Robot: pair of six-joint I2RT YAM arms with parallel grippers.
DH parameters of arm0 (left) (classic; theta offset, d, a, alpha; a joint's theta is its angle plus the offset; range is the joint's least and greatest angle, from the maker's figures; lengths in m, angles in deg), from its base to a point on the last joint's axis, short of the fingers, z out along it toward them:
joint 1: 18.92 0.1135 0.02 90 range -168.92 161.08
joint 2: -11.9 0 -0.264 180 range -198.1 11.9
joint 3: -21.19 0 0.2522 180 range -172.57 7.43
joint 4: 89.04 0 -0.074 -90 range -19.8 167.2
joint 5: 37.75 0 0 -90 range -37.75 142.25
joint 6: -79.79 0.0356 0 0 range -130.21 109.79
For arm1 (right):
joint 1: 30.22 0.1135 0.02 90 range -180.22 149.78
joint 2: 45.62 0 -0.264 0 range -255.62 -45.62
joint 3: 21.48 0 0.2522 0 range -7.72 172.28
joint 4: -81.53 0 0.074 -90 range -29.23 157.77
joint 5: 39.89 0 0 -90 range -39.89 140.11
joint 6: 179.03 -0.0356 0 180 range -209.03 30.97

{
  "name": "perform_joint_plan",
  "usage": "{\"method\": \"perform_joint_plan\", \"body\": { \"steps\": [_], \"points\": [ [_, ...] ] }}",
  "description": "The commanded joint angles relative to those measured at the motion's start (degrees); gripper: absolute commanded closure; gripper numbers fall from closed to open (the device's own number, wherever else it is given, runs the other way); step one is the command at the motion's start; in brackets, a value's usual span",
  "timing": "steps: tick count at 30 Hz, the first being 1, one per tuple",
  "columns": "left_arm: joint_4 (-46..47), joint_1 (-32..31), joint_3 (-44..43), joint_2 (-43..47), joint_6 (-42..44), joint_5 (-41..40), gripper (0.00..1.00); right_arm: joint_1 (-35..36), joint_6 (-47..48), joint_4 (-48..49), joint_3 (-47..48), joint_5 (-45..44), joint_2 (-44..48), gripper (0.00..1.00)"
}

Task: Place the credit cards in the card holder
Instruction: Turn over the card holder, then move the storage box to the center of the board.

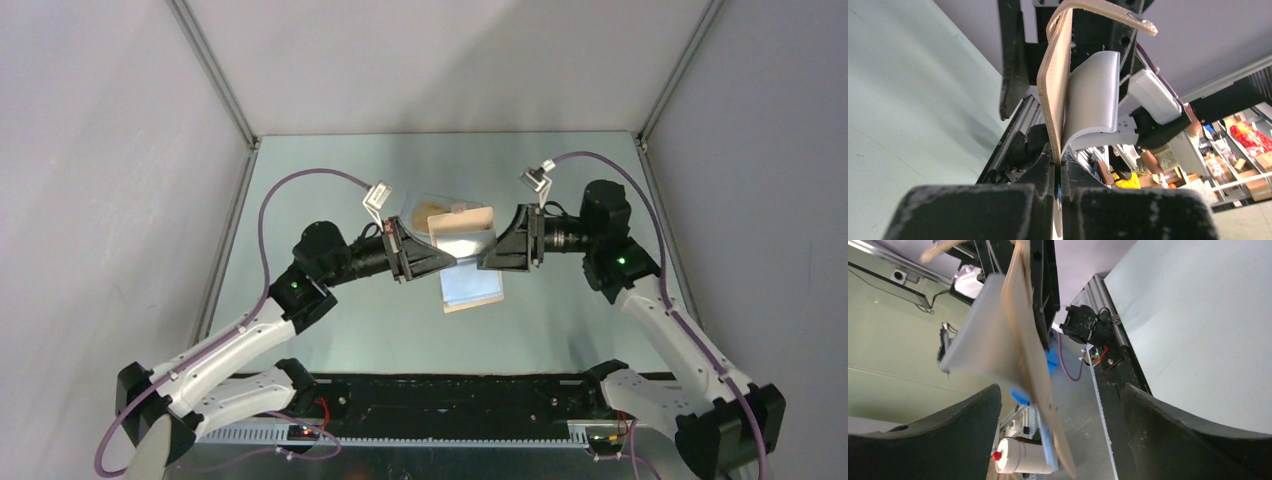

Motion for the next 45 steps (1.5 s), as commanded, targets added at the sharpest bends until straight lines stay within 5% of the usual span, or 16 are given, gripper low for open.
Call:
{"method": "perform_joint_plan", "body": {
  "steps": [1, 2, 6, 7, 8, 12, 17, 22, 24, 25, 27, 29, 32, 35, 42, 45],
  "points": [
    [2.5, -0.1, -2.0, -0.5, 0.4, 4.5, 1.0, 3.8, -8.5, 14.7, 3.0, -1.3, -5.0, 0.17],
    [2.5, -0.2, -1.7, -0.6, 0.7, 4.7, 1.0, 4.1, -8.3, 13.6, 4.4, -1.5, -5.9, 0.24],
    [1.9, -0.3, -0.4, -0.5, 2.8, 5.0, 1.0, 5.0, -10.3, 14.3, 5.1, -1.9, -8.5, 0.83],
    [1.8, -0.3, -0.1, -0.2, 3.2, 4.9, 0.95, 5.0, -11.1, 14.4, 5.1, -2.1, -8.7, 0.98],
    [1.7, -0.3, 0.6, 0.1, 3.3, 4.8, 0.78, 4.9, -11.3, 14.0, 5.1, -2.7, -8.6, 1.0],
    [2.0, -0.4, 2.9, 3.4, 3.5, 2.3, 0.36, 4.3, -10.8, 11.1, 5.1, -7.3, -6.1, 1.0],
    [3.5, -1.2, 4.5, 4.1, 3.2, 1.3, 0.28, 4.7, -13.5, 13.1, 4.4, -12.8, -4.1, 1.0],
    [4.8, -2.9, 4.8, 2.6, 3.4, 1.4, 0.46, 5.5, -16.6, 14.7, 3.2, -15.5, -2.9, 1.0],
    [5.5, -3.0, 5.1, 2.4, 3.6, 0.4, 0.7, 5.9, -17.2, 14.4, 3.0, -15.8, -3.0, 1.0],
    [5.6, -3.0, 5.4, 2.4, 3.8, 0.0, 0.9, 6.1, -17.0, 13.8, 2.8, -15.7, -3.2, 1.0],
    [5.5, -3.0, 5.7, 2.5, 4.4, -0.8, 0.99, 6.3, -15.6, 11.1, 2.7, -16.6, -3.1, 1.0],
    [5.6, -3.0, 6.3, 3.0, 4.6, -1.6, 1.0, 5.8, -12.9, 6.4, 2.7, -18.5, -2.6, 0.87],
    [5.5, -3.1, 7.2, 4.0, 4.1, -2.0, 1.0, 4.4, -9.3, -1.0, 2.7, -22.6, -1.9, 0.53],
    [5.5, -3.8, 7.7, 4.4, 4.2, -0.3, 1.0, 1.8, -7.4, -3.5, 2.7, -23.2, -2.8, 0.35],
    [5.5, -6.3, 6.7, 4.1, 5.0, 1.5, 1.0, 1.9, -6.2, -3.0, 2.6, -22.1, -7.8, 0.33],
    [5.5, -6.5, 6.5, 4.6, 5.3, 1.8, 1.0, 2.8, -5.0, -4.0, 2.7, -22.3, -9.4, 0.43]
  ]
}}
